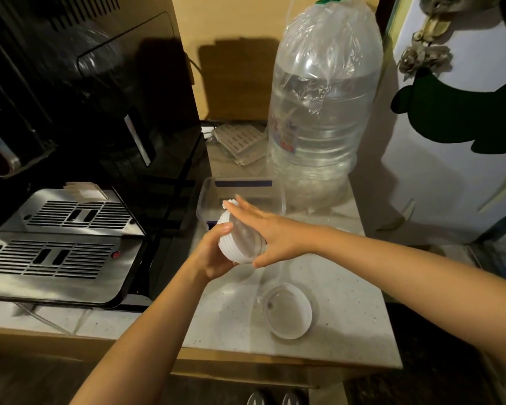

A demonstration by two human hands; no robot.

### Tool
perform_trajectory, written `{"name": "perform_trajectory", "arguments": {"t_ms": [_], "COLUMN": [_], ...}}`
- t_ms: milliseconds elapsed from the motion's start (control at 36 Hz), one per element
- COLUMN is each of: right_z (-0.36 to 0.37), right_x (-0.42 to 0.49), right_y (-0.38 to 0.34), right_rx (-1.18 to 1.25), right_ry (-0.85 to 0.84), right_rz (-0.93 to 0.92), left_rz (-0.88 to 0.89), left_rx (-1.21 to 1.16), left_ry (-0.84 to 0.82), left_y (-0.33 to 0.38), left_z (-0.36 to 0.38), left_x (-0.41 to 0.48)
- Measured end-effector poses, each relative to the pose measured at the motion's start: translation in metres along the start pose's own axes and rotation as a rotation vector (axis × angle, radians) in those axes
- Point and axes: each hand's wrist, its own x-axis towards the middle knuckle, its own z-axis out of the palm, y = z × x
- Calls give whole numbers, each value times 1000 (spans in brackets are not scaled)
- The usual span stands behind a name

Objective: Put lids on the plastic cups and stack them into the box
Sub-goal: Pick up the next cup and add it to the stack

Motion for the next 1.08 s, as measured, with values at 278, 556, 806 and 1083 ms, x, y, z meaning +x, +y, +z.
{"name": "perform_trajectory", "arguments": {"t_ms": [278,556,806,1083], "right_z": [7,63,107,117], "right_x": [-9,-49,-56,-54], "right_y": [7,42,47,43], "right_rx": [-13,-8,-117,-170], "right_ry": [-4,-162,-178,-145], "right_rz": [5,283,366,396], "left_rz": [-18,-166,-226,-252], "left_rx": [-17,-106,-95,-64], "left_ry": [-26,97,91,99], "left_y": [-21,-52,-65,-70], "left_z": [-11,-29,-37,-40], "left_x": [-10,-28,-35,-37]}}
